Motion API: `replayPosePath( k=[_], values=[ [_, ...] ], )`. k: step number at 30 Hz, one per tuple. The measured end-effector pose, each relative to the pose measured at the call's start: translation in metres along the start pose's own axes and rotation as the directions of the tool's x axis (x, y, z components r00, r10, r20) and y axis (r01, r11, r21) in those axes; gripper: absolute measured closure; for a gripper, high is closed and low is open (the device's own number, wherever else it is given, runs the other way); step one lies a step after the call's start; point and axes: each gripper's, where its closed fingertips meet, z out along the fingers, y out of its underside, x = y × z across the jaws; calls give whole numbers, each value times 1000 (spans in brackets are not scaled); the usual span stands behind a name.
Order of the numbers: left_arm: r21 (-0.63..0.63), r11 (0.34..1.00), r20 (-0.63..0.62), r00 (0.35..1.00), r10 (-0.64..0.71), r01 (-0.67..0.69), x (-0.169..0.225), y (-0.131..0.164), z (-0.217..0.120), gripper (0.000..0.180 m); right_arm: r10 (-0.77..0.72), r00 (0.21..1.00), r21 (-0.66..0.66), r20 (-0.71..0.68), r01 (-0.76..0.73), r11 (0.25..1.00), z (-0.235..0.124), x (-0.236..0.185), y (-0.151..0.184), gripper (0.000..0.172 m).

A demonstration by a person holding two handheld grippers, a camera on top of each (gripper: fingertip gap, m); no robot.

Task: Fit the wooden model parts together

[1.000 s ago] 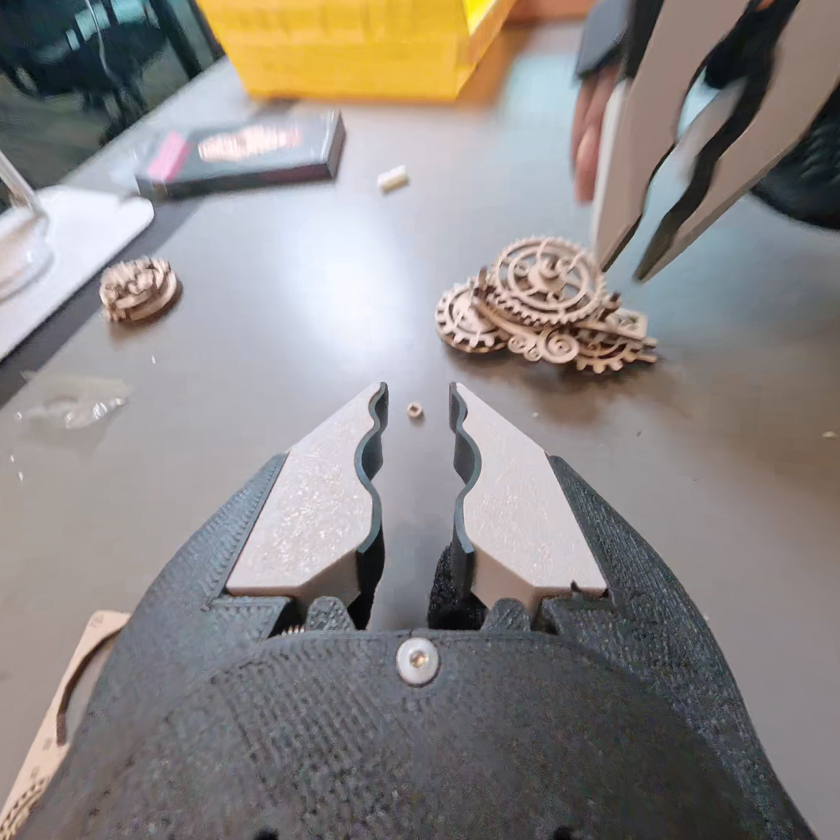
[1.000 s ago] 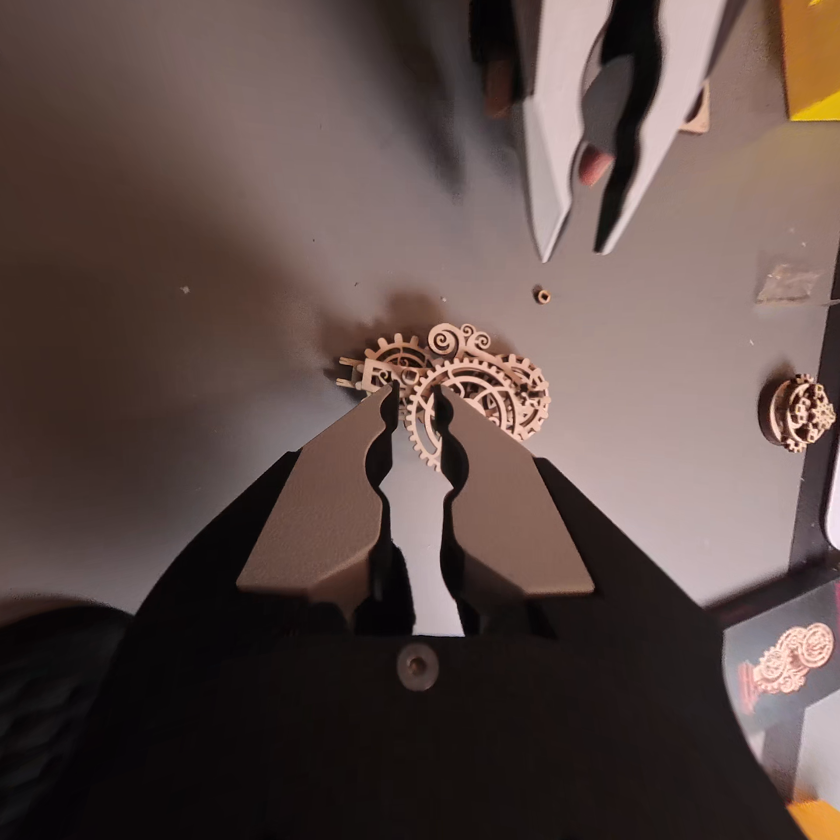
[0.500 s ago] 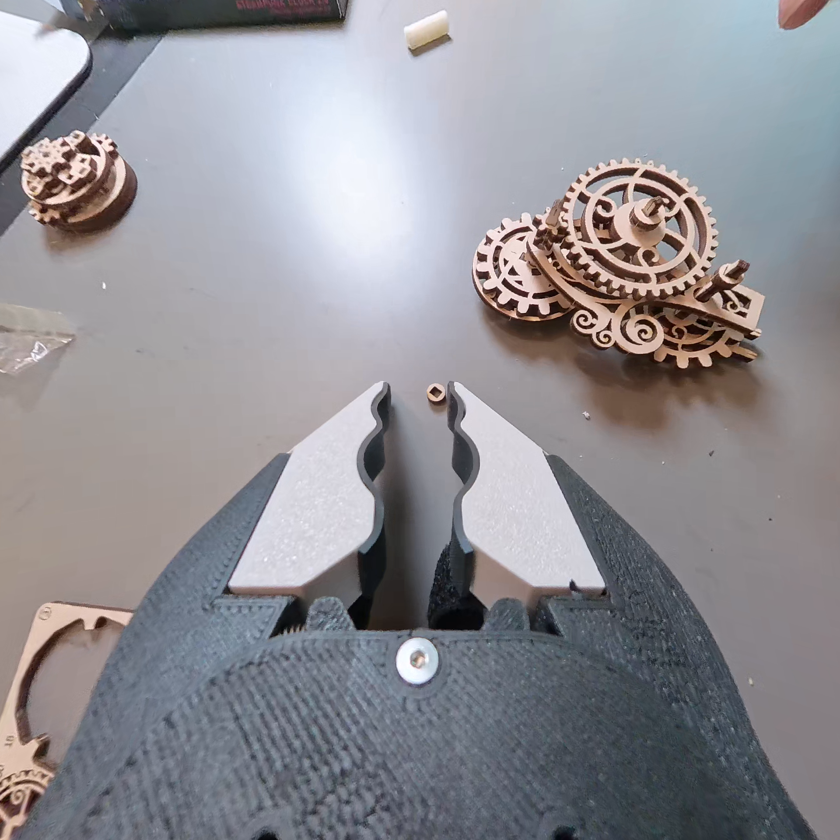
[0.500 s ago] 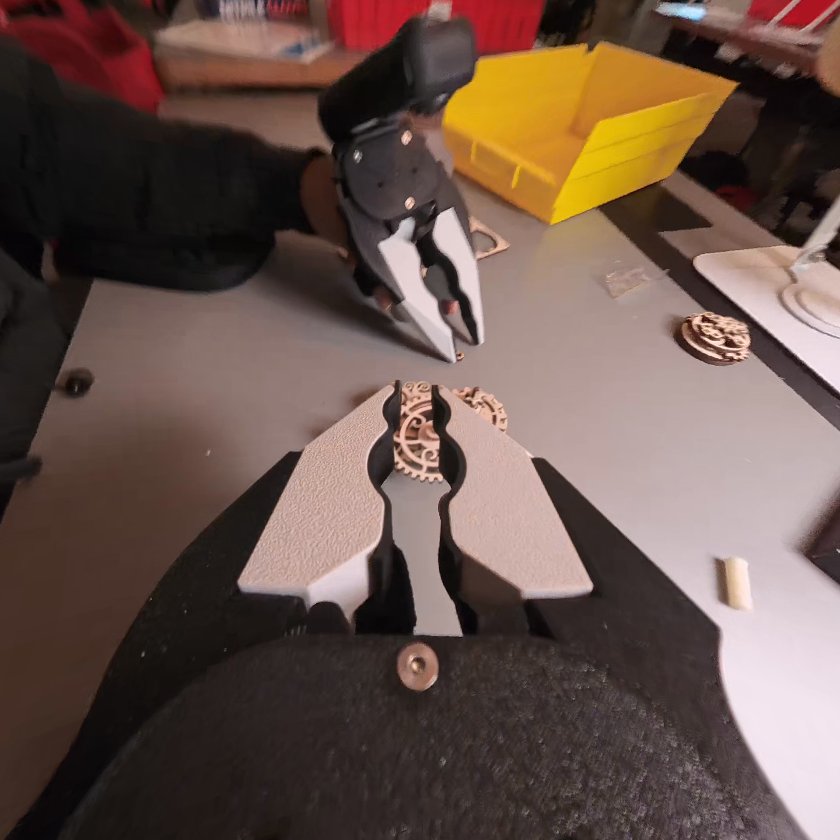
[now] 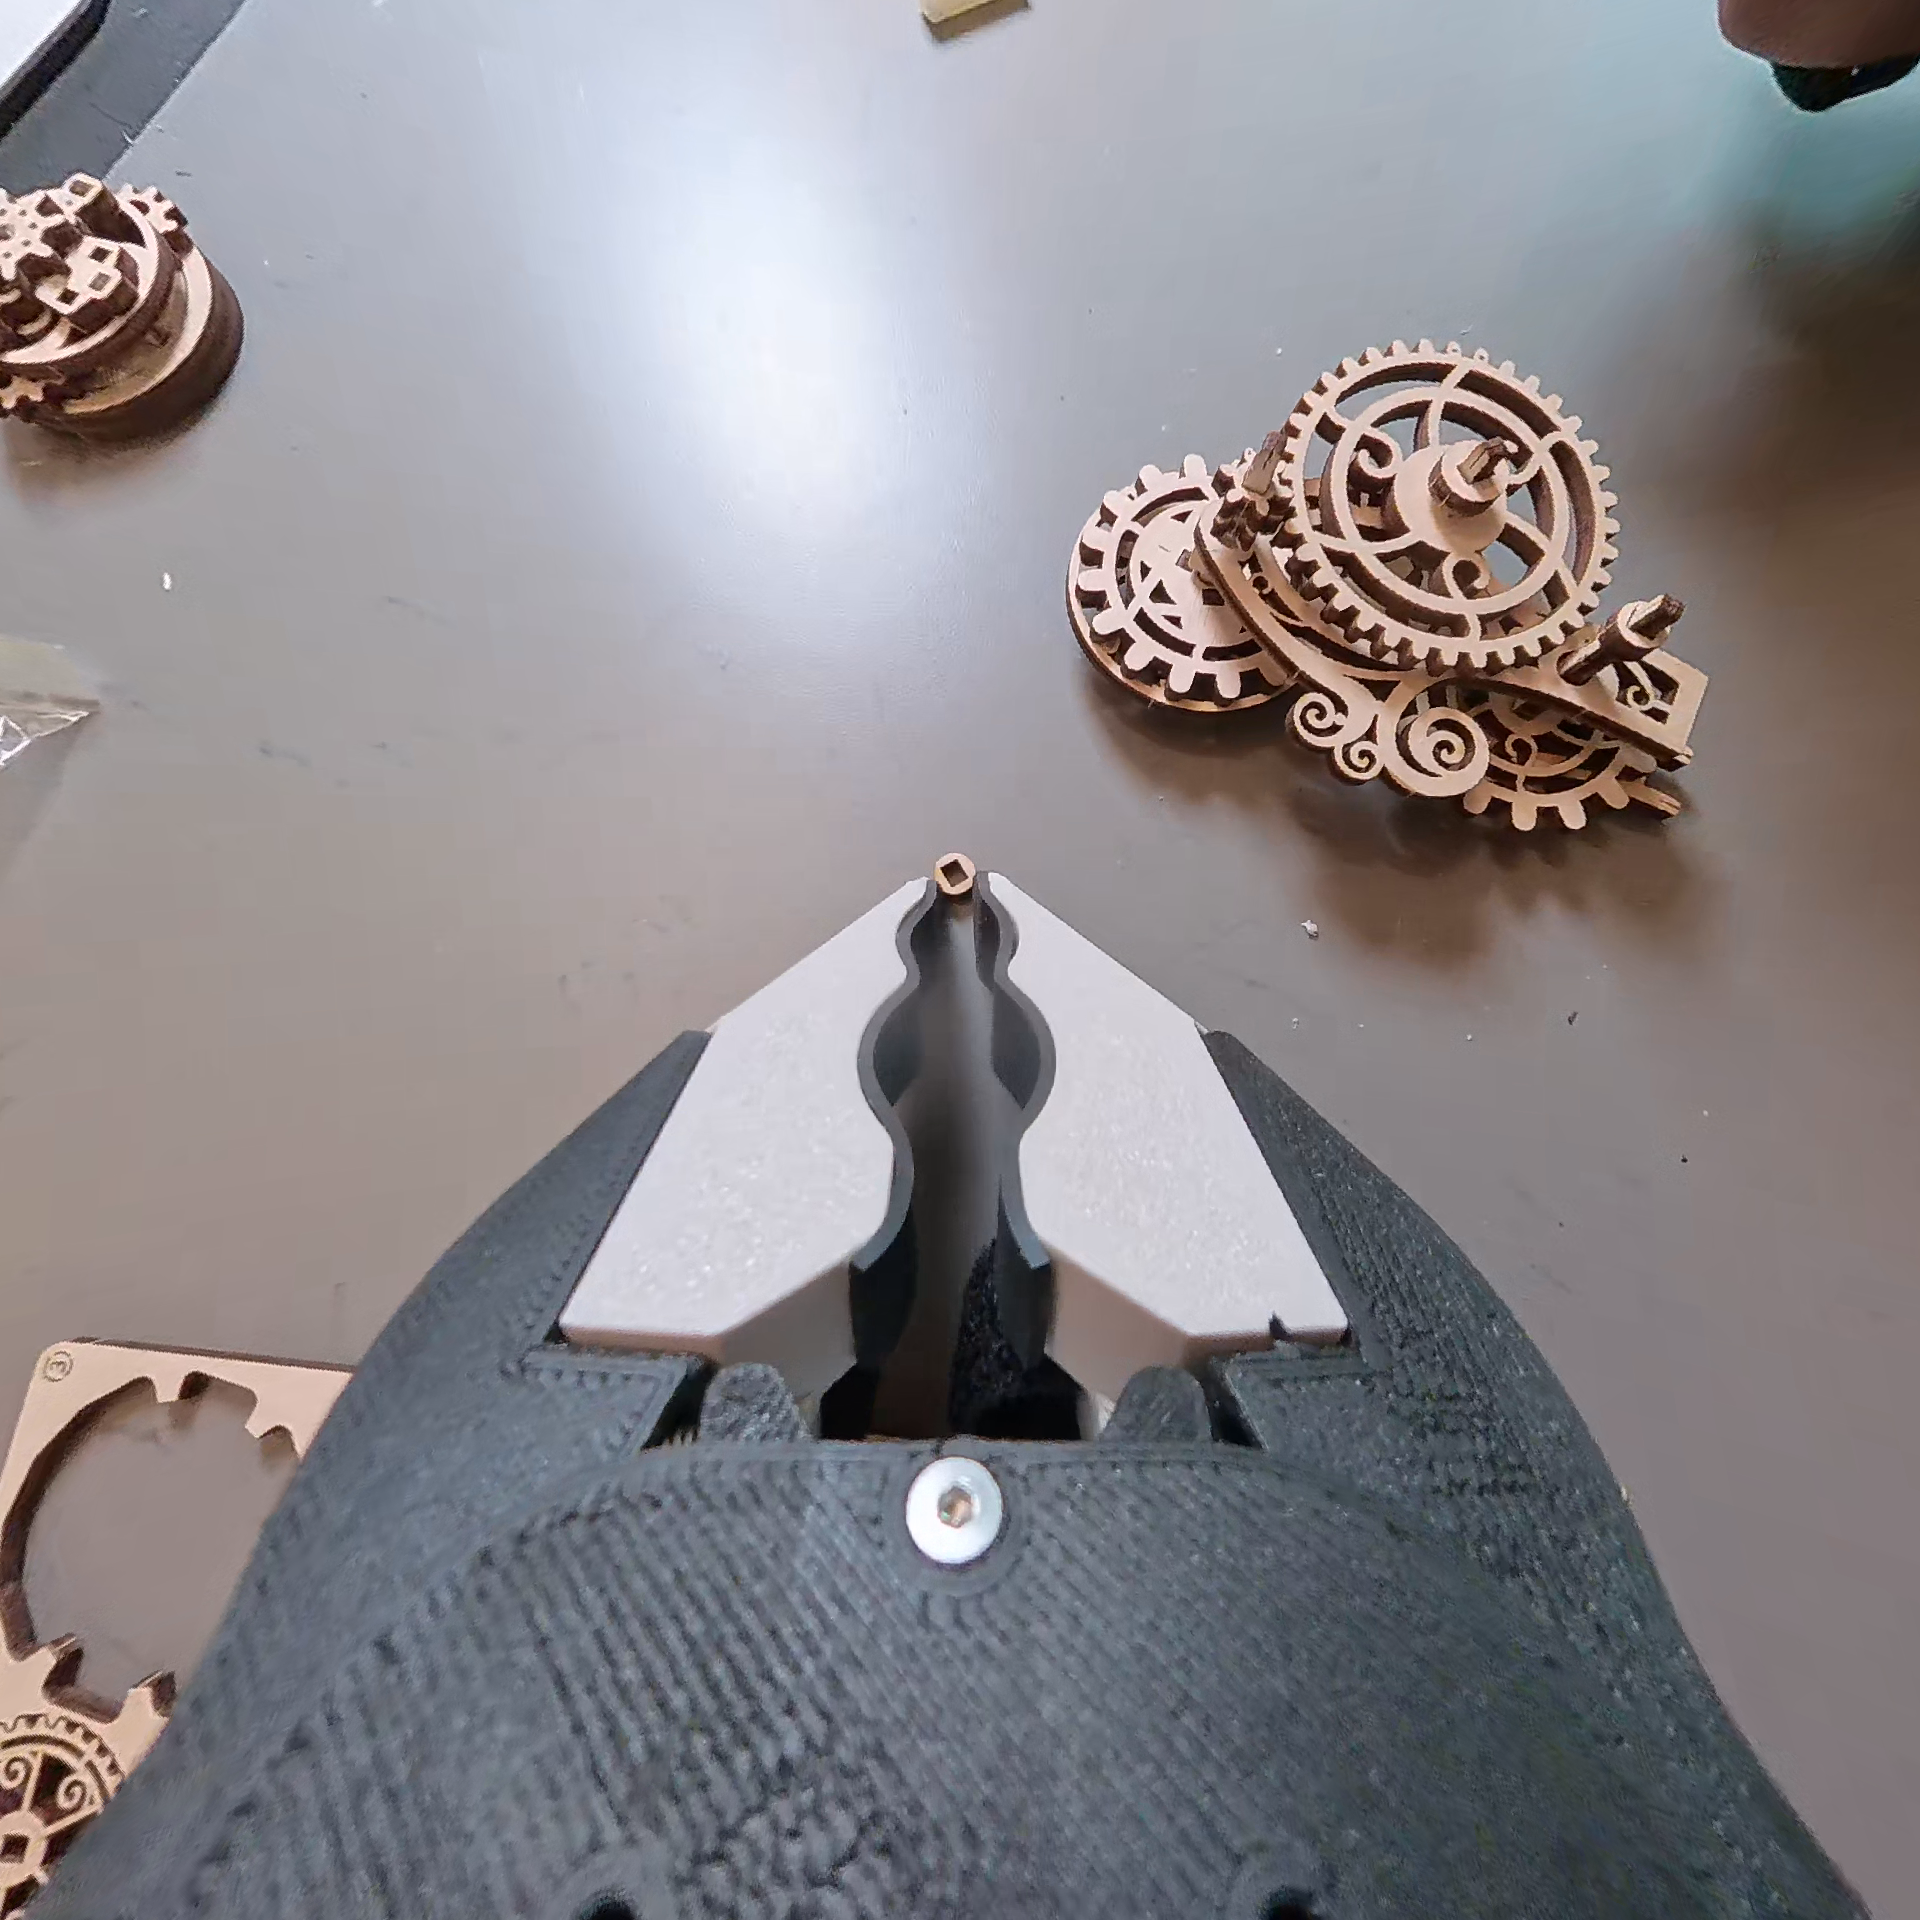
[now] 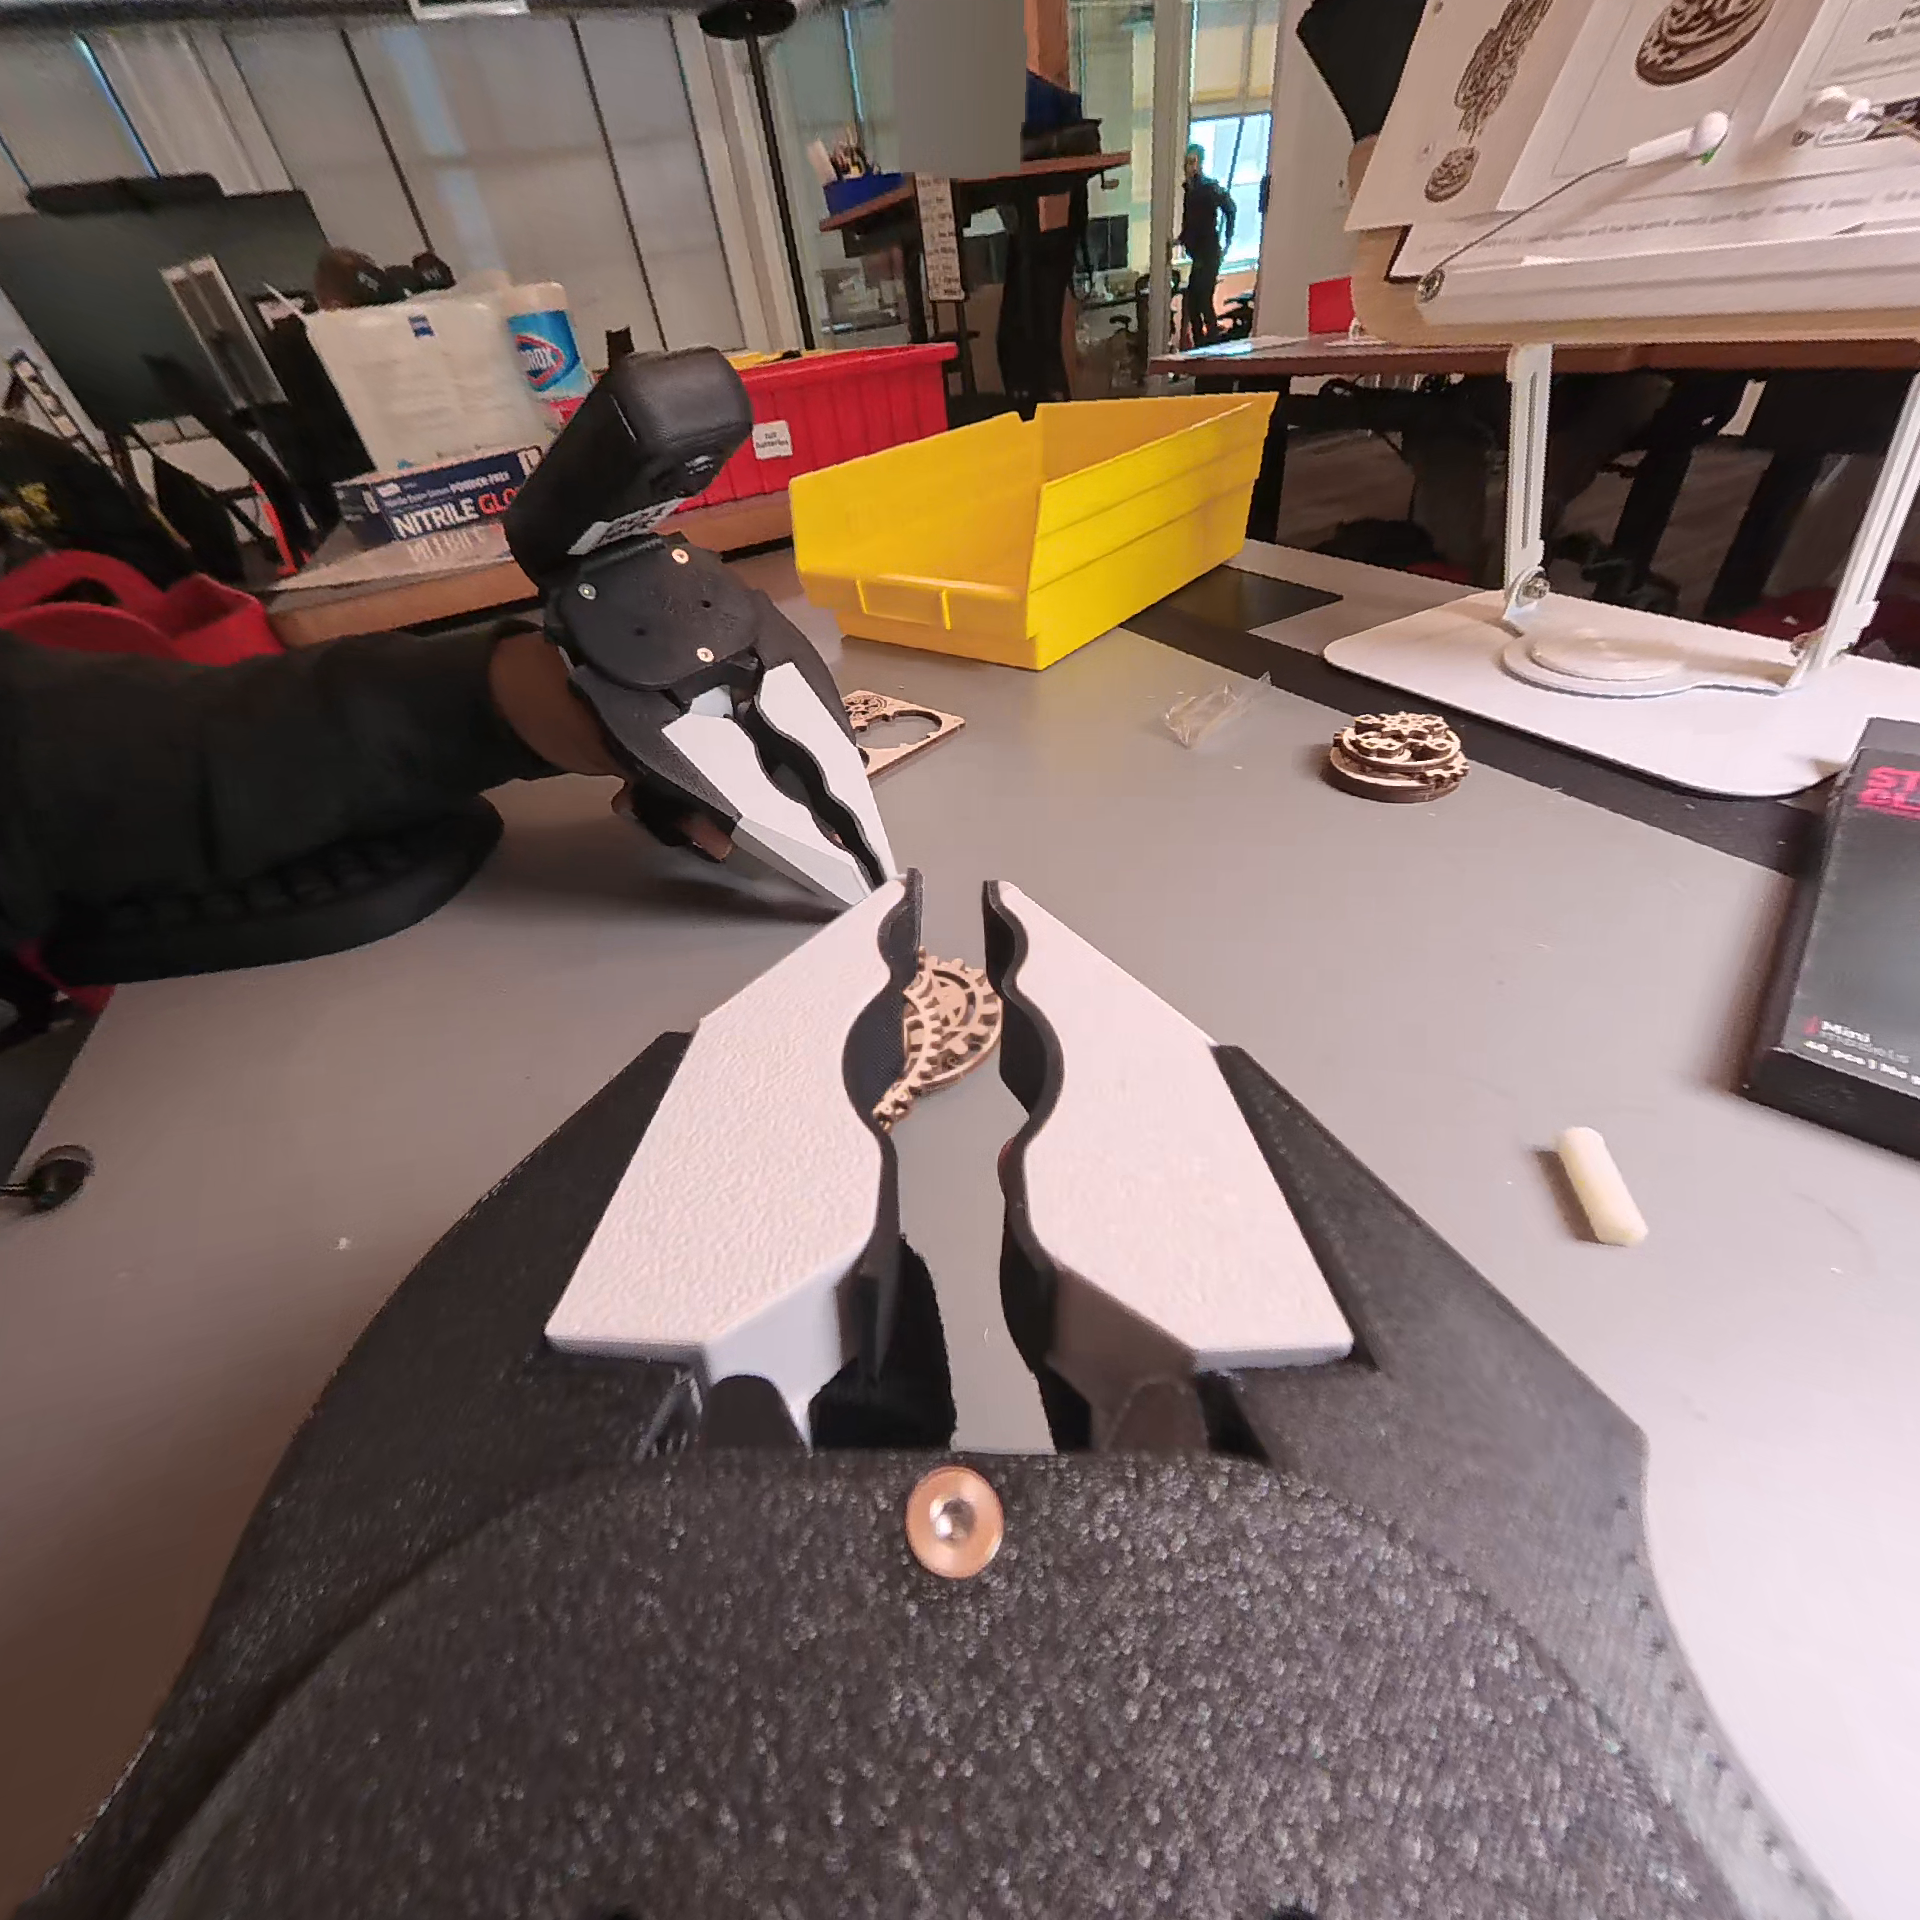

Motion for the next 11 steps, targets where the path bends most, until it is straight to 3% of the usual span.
replayPosePath(
  k=[1, 11],
  values=[
    [2, 1000, 4, 1000, 4, -4, 0, 0, 0, 177, 5, 1000, 0, -2, -5, 1000, 0, 1, 1, 161],
    [40, 999, -42, 999, 15, -13, 20, -2, -4, 177, -2, 999, -25, -47, 1, 1000, 0, 12, 8, 162]
  ],
)
